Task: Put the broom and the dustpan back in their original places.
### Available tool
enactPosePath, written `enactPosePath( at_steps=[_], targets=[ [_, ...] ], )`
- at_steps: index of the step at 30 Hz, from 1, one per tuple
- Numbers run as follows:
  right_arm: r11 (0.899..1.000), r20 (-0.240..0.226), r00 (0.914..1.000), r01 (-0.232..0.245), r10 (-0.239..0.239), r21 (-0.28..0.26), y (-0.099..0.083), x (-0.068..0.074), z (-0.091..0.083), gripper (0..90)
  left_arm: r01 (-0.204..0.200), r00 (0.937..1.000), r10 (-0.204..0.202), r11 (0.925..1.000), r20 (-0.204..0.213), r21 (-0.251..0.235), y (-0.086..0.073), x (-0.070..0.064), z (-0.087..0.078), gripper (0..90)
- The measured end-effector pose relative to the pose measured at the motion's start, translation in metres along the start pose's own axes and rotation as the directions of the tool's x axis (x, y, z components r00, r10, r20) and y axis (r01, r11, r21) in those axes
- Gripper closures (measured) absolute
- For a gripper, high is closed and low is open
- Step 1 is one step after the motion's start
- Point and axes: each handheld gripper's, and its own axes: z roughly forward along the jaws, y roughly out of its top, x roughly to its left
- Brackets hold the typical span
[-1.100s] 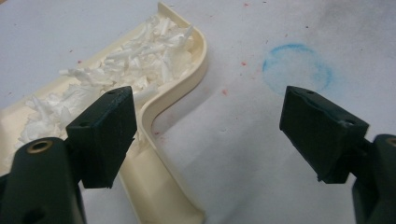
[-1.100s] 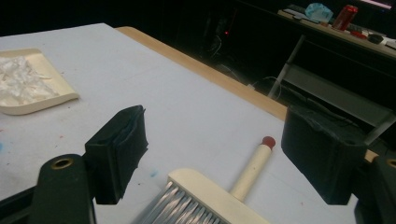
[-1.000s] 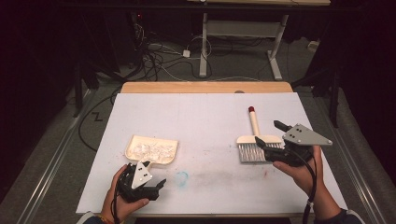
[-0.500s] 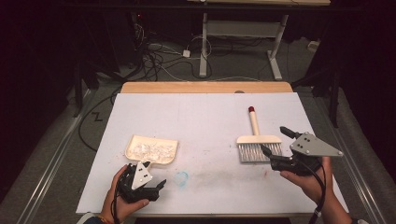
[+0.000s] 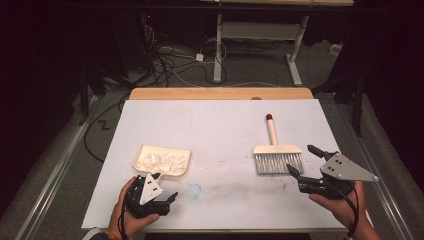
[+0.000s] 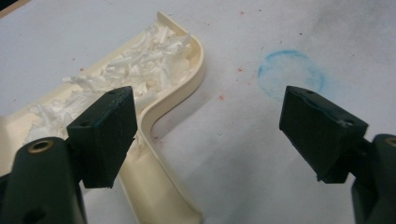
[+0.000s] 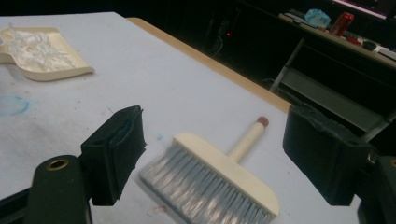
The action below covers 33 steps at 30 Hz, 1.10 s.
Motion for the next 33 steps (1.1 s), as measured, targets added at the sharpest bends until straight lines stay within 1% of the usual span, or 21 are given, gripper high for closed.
enactPosePath(
  at_steps=[3, 5, 6, 7, 9, 11, 13, 15, 17, 19, 20, 21, 23, 24, 25, 27, 29, 31, 32, 33],
  targets=[
    [1.0, 0.005, 1.0, 0.0, 0.0, 0.009, -0.007, -0.001, -0.002, 21.2, 0.001, 1.0, -0.001, 1.0, 0.001, -0.003, 0.0, 0.0, 0.0, 18.2],
    [1.0, 0.011, 0.9999, -0.004, 0.004, 0.007, -0.011, -0.002, -0.003, 21.2, -0.017, 0.9999, 0.017, 0.9999, -0.004, -0.004, 0.001, 0.0, 0.001, 18.2],
    [1.0, 0.01, 0.9999, -0.004, 0.004, 0.005, -0.014, -0.002, -0.003, 21.2, -0.01, 1.0, 0.01, 1.0, 0.0, 0.001, 0.001, -0.001, 0.001, 18.2],
    [1.0, 0.006, 1.0, -0.006, 0.006, 0.007, -0.017, -0.002, -0.003, 21.2, -0.012, 0.9999, 0.012, 0.9999, 0.003, 0.001, 0.001, -0.001, 0.001, 18.2],
    [1.0, 0.002, 1.0, 0.0, 0.0, 0.015, -0.023, -0.002, -0.002, 21.1, -0.02, 0.9998, 0.02, 0.9998, -0.006, -0.009, 0.001, 0.0, 0.001, 18.1],
    [1.0, 0.012, 0.9999, 0.006, -0.006, 0.023, -0.028, -0.002, -0.002, 21.0, -0.017, 0.9998, 0.017, 0.9998, -0.007, -0.01, 0.001, 0.0, 0.001, 18.2],
    [1.0, 0.018, 0.9998, -0.004, 0.003, 0.026, -0.033, -0.002, -0.003, 21.0, -0.015, 0.9998, 0.014, 0.9998, -0.01, -0.012, 0.001, 0.0, 0.001, 18.1],
    [1.0, 0.021, 0.9998, -0.002, 0.002, 0.025, -0.039, -0.002, -0.004, 21.0, -0.016, 0.9998, 0.016, 0.9998, -0.011, -0.01, 0.001, 0.001, 0.001, 18.2],
    [1.0, 0.015, 0.9999, -0.008, 0.007, 0.029, -0.044, -0.002, -0.004, 20.4, -0.016, 0.9998, 0.016, 0.9998, -0.011, -0.014, 0.001, 0.001, 0.001, 18.1],
    [1.0, 0.02, 0.9998, -0.009, 0.009, 0.026, -0.05, -0.002, -0.005, 20.2, -0.018, 0.9998, 0.018, 0.9997, -0.011, -0.015, 0.002, 0.001, 0.001, 18.2],
    [0.999, 0.02, 0.9996, -0.021, 0.021, 0.029, -0.053, -0.002, -0.006, 20.2, -0.009, 0.9999, 0.009, 0.9999, -0.008, -0.011, 0.002, 0.0, 0.001, 18.2],
    [0.999, 0.021, 0.9994, -0.027, 0.026, 0.03, -0.056, -0.001, -0.006, 20.3, -0.01, 0.9999, 0.01, 0.9999, -0.008, -0.014, 0.002, 0.0, 0.001, 18.2],
    [1.0, 0.038, 0.9991, -0.022, 0.021, 0.022, -0.062, 0.001, -0.008, 21.1, -0.014, 0.9999, 0.014, 0.9998, -0.009, -0.015, 0.003, -0.001, 0.001, 18.2],
    [0.999, 0.037, 0.9989, -0.03, 0.029, 0.025, -0.065, 0.002, -0.008, 21.0, -0.014, 0.9998, 0.014, 0.9998, -0.011, -0.015, 0.003, -0.001, 0.002, 18.2],
    [0.999, 0.039, 0.9989, -0.029, 0.028, 0.027, -0.068, 0.003, -0.008, 21.0, -0.011, 0.9999, 0.011, 0.9998, -0.006, -0.017, 0.003, -0.001, 0.002, 18.2],
    [0.999, 0.042, 0.9989, -0.024, 0.022, 0.042, -0.074, 0.003, -0.008, 21.0, -0.014, 0.9998, 0.014, 0.9997, -0.011, -0.019, 0.003, -0.001, 0.001, 18.3],
    [0.998, 0.035, 0.9985, -0.043, 0.041, 0.054, -0.079, 0.004, -0.008, 21.0, -0.013, 0.9999, 0.013, 0.9997, -0.009, -0.02, 0.002, -0.001, 0.002, 18.2],
    [0.997, 0.033, 0.9992, -0.026, 0.024, 0.075, -0.082, 0.005, -0.008, 21.0, -0.012, 0.9998, 0.012, 0.9997, -0.013, -0.019, 0.002, 0.0, 0.002, 18.2],
    [0.997, 0.03, 0.9994, -0.02, 0.018, 0.074, -0.082, 0.005, -0.008, 21.0, -0.009, 0.9999, 0.009, 0.9998, -0.009, -0.017, 0.002, 0.0, 0.002, 18.2],
    [0.997, 0.029, 0.9994, -0.021, 0.019, 0.068, -0.081, 0.005, -0.009, 21.0, -0.022, 0.9996, 0.021, 0.9995, -0.016, -0.023, 0.002, 0.001, 0.002, 18.2]
  ],
)
